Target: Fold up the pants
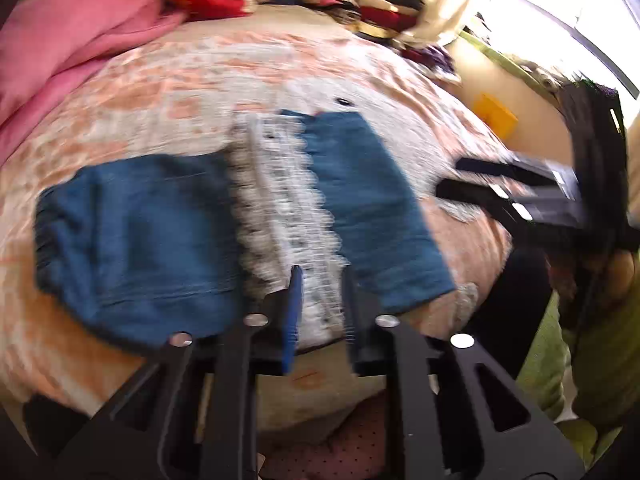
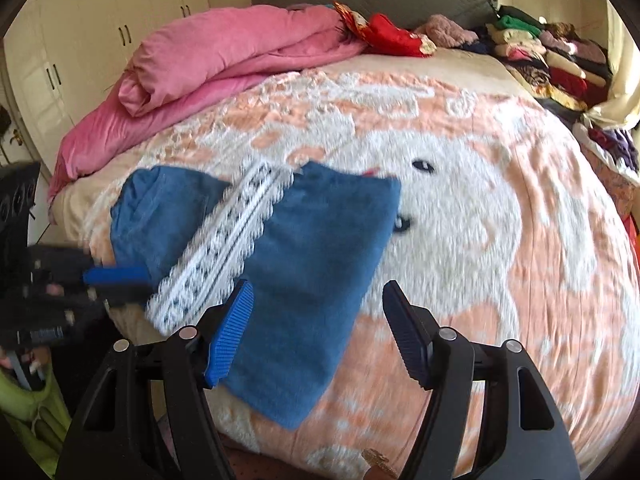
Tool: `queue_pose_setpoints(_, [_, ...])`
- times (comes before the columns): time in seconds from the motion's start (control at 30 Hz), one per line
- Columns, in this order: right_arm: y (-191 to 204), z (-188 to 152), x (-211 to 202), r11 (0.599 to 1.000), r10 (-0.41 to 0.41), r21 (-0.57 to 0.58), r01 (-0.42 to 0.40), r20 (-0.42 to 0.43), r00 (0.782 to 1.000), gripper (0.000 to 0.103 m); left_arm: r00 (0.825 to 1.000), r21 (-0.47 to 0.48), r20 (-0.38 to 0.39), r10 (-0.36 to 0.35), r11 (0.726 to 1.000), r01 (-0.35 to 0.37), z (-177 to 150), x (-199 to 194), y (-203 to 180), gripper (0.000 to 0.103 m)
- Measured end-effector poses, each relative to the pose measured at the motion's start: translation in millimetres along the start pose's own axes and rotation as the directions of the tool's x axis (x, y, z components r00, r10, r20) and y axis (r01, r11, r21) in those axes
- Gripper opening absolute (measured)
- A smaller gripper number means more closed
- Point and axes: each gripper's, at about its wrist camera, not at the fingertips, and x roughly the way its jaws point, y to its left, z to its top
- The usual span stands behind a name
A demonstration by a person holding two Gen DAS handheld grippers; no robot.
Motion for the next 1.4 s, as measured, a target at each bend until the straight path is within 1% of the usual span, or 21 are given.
queue_pose_setpoints(0.03, [-1.8,6.4,4.5,1.0,-0.004,-0.004,0.004,-0.003,1.0,0.065,1.0,0.017,-0.006,-0.002,1.0,0.002,0.3,4.9,-5.7,0.01])
queue_pose_setpoints(0.1, [-4.4,16.3,15.6,1.0,0.003,-0.005,-0.003,-0.021,1.0,0.059,0.999,0.054,-0.043,0.008,0.999,-0.006,-1.5,24.3,-14.6,0.01])
queue_pose_setpoints(0.17, [-2.9,24.9,32.5,1.0,0.011,-0.017,-0.012,-0.05,0.999,0.058,0.995,0.052,-0.093,0.034,0.998,-0.029,-6.2,43.2,-12.9,0.01])
queue_pose_setpoints(0.2, [-1.4,27.4,40.1,1.0,0.012,-0.025,-0.014,-0.063,0.998,0.055,0.992,0.043,-0.118,0.036,0.999,-0.031,-9.5,53.4,-9.9,0.01])
queue_pose_setpoints(0.27, [0.9,32.9,56.7,0.999,0.014,-0.037,-0.017,-0.089,0.996,0.051,0.993,0.033,-0.118,0.028,0.999,-0.024,-12.3,57.6,-5.1,0.01])
queue_pose_setpoints(0.33, [1.1,40.2,75.9,0.999,0.009,-0.04,-0.013,-0.108,0.994,0.05,0.993,0.032,-0.117,0.02,0.999,-0.016,-13.0,57.2,-2.2,0.01])
queue_pose_setpoints(0.4, [-1.9,47.2,99.5,0.999,-0.016,-0.033,0.011,-0.141,0.99,0.048,0.993,0.028,-0.115,0.015,1.0,-0.012,-13.5,57.4,-1.4,0.01])
queue_pose_setpoints(0.47, [-4.3,53.2,117.8,0.999,-0.028,-0.022,0.024,-0.167,0.986,0.048,0.994,0.028,-0.111,0.01,1.0,-0.007,-14.9,57.4,-0.5,0.01])
queue_pose_setpoints(0.7, [-3.0,72.3,145.4,0.996,-0.086,-0.035,0.081,-0.175,0.981,0.046,0.994,0.014,-0.108,-0.007,1.0,0.009,-15.0,55.9,-1.0,0.01])
queue_pose_setpoints(0.83, [-7.3,78.8,152.5,0.995,-0.101,-0.025,0.098,-0.166,0.981,0.046,0.994,0.005,-0.105,-0.019,1.0,0.02,-13.9,56.5,2.0,0.01])
queue_pose_setpoints(0.93, [-9.2,80.6,146.0,0.996,-0.09,-0.018,0.088,-0.15,0.985,0.046,0.994,0.007,-0.106,-0.018,1.0,0.019,-14.7,54.9,2.9,0.01])
queue_pose_setpoints(0.97, [-9.9,81.0,140.2,0.996,-0.087,-0.012,0.086,-0.139,0.986,0.048,0.994,0.007,-0.106,-0.02,1.0,0.021,-14.5,54.7,4.3,0.011])
queue_pose_setpoints(1.03, [-11.1,81.0,122.4,0.997,-0.08,-0.004,0.08,-0.102,0.992,0.049,0.994,0.0,-0.103,-0.03,1.0,0.031,-14.3,53.0,4.1,0.013])
queue_pose_setpoints(1.07, [-11.5,80.3,114.2,0.997,-0.077,-0.003,0.077,-0.087,0.993,0.051,0.994,-0.001,-0.102,-0.032,0.999,0.032,-13.6,52.7,4.3,0.014])
queue_pose_setpoints(1.1, [-13.4,78.8,101.7,0.997,-0.074,0.007,0.075,-0.068,0.995,0.058,0.994,0.001,-0.101,-0.031,0.999,0.032,-13.5,51.0,3.3,0.016])
queue_pose_setpoints(1.17, [-16.1,76.5,85.3,0.997,-0.066,0.025,0.067,-0.04,0.997,0.066,0.995,0.001,-0.097,-0.032,0.999,0.032,-12.6,47.5,2.8,0.021])
queue_pose_setpoints(1.23, [-18.5,72.7,65.9,0.997,-0.056,0.047,0.056,-0.007,0.998,0.067,0.995,0.004,-0.091,-0.027,1.0,0.027,-12.4,44.0,1.2,0.026])
queue_pose_setpoints(1.27, [-19.6,70.4,57.5,0.997,-0.05,0.054,0.049,0.007,0.999,0.071,0.996,0.005,-0.087,-0.021,1.0,0.022,-12.6,42.5,-0.1,0.03])
queue_pose_setpoints(1.3, [-20.6,68.2,47.4,0.997,-0.043,0.064,0.041,0.025,0.999,0.077,0.996,0.005,-0.083,-0.018,1.0,0.018,-12.1,40.5,-0.4,0.031])
queue_pose_setpoints(1.37, [-22.1,64.2,32.8,0.996,-0.038,0.077,0.034,0.052,0.998,0.082,0.997,0.002,-0.072,-0.009,1.0,0.009,-11.3,34.8,-0.8,0.032])
queue_pose_setpoints(1.4, [-22.5,61.8,24.8,0.996,-0.038,0.083,0.032,0.065,0.997,0.086,0.998,0.0,-0.063,-0.002,1.0,0.002,-10.6,31.0,-0.3,0.034])
